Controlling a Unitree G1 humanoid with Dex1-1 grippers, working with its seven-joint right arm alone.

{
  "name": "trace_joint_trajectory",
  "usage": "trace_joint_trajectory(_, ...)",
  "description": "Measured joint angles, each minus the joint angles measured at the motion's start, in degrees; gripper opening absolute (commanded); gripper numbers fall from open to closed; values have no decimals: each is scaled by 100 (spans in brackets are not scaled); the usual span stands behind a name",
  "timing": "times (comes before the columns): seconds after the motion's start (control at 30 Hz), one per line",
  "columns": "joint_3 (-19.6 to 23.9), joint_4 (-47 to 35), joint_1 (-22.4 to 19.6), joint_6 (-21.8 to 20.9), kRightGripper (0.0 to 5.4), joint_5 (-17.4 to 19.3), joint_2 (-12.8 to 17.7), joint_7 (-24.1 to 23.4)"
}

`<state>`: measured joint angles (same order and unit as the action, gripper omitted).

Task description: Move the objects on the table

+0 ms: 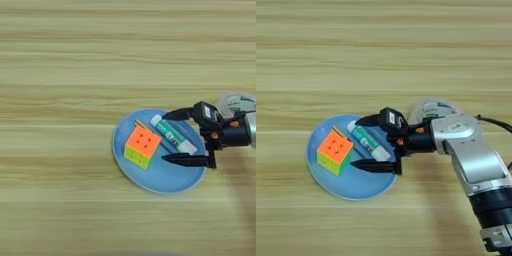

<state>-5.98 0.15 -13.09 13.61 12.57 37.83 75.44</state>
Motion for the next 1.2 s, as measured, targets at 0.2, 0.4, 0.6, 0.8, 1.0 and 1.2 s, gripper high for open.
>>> trace_joint_trajectory(0.2,0,-40,123,373,537,9,-316,-597)
trace_joint_trajectory(0.4,-11,-250,239,819,537,134,-552,-869)
trace_joint_trajectory(0.6,-12,-509,402,1006,537,301,-551,-853)
trace_joint_trajectory(0.8,-82,-505,558,1055,537,310,-572,-921)
trace_joint_trajectory(1.0,-106,-500,563,1058,526,307,-641,-1022)
trace_joint_trajectory(1.2,-318,-452,589,1009,494,50,-688,-1198)
